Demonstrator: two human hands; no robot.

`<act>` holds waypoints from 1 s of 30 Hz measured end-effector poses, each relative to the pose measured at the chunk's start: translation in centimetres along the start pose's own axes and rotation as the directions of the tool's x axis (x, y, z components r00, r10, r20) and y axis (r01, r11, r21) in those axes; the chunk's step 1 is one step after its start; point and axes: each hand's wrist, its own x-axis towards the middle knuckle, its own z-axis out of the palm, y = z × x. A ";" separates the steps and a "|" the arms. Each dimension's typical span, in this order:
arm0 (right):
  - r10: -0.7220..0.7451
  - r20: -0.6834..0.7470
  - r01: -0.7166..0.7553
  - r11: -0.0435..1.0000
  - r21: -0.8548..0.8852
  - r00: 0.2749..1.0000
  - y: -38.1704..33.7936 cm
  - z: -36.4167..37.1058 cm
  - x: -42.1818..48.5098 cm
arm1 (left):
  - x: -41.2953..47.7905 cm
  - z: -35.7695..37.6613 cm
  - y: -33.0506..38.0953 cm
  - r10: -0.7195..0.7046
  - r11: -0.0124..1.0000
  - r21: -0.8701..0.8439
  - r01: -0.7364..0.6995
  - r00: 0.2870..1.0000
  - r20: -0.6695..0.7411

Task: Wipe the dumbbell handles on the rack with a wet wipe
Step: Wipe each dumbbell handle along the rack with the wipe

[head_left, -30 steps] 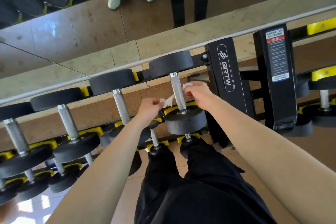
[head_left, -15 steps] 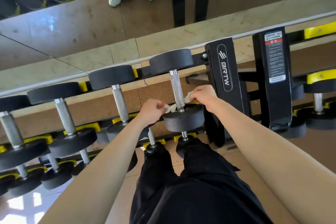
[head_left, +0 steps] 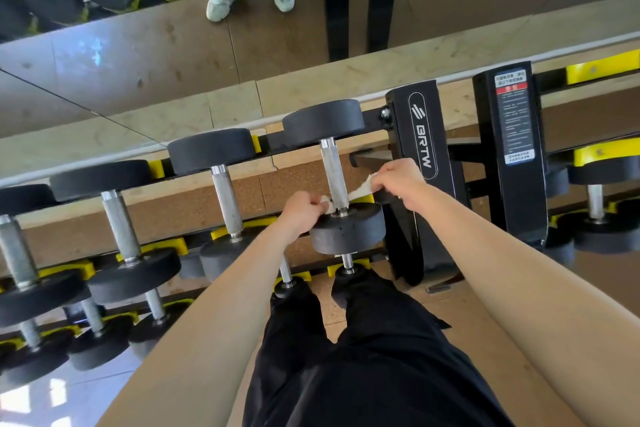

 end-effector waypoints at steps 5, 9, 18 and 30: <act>-0.050 0.178 0.038 0.997 0.072 0.983 -0.9 2.7 -0.1 | 0.9 -2.0 -0.8 -0.177 0.815 -0.570 0.105 0.981 -0.073; 0.031 0.054 -0.049 0.922 0.384 0.998 -1.5 1.4 1.2 | 1.6 -2.2 0.7 -0.117 0.817 -0.574 0.054 0.990 -0.074; 0.088 0.065 -0.109 0.753 0.649 0.994 -4.5 3.3 1.5 | 2.1 -2.9 3.5 -0.238 0.487 -0.873 0.000 0.962 -0.133; 0.098 0.112 -0.149 0.662 0.734 0.989 -4.7 4.7 1.8 | 0.7 -3.9 2.6 -0.157 0.377 -0.926 0.022 0.987 -0.040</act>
